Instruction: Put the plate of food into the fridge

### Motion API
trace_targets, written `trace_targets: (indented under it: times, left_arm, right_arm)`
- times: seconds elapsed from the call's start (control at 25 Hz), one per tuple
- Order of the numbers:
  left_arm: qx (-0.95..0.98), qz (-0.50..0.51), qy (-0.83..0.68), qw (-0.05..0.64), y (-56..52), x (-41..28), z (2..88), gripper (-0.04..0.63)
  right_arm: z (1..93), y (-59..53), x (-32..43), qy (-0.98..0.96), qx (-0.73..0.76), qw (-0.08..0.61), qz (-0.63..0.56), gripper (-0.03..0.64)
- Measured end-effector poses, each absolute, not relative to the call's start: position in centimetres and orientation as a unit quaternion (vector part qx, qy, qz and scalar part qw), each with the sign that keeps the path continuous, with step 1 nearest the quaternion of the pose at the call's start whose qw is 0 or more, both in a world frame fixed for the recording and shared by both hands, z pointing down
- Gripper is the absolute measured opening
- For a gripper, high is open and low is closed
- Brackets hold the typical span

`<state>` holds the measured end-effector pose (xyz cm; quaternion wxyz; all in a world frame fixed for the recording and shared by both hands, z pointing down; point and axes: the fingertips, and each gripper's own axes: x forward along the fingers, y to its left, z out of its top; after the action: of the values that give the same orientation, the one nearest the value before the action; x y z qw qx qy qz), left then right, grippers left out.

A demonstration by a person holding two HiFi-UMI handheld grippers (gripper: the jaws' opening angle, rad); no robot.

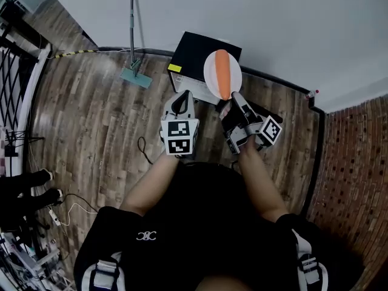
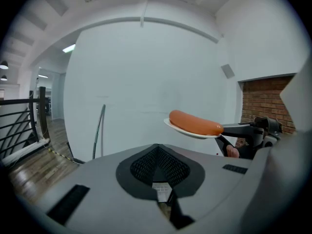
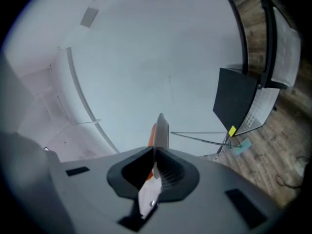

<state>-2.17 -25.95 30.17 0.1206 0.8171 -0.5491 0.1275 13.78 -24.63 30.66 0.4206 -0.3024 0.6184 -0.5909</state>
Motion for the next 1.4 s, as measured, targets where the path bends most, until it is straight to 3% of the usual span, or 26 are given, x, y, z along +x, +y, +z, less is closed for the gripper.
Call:
trace_targets:
  times: [0.24, 0.6, 1.2, 1.4]
  left_arm:
    - [0.830, 0.143, -0.520, 0.145, -28.9, -5.5, 32.0, -0.002]
    - [0.827, 0.157, -0.510, 0.177, -30.4, -6.1, 40.8, -0.002]
    - [0.829, 0.115, -0.526, 0.153, -35.6, -5.6, 71.2, -0.002]
    - [0.840, 0.090, -0.519, 0.127, -38.6, -4.9, 77.0, -0.002]
  right_arm:
    - [33.1, -25.6, 10.8, 0.604, -0.331, 0.430, -0.584, 0.032]
    - [42.1, -24.5, 9.7, 0.612, -0.351, 0.381, -0.597, 0.032]
    - [76.5, -26.9, 8.8, 0.616, -0.332, 0.387, -0.600, 0.032]
    - [86.4, -29.0, 8.5, 0.608, -0.342, 0.397, -0.596, 0.032]
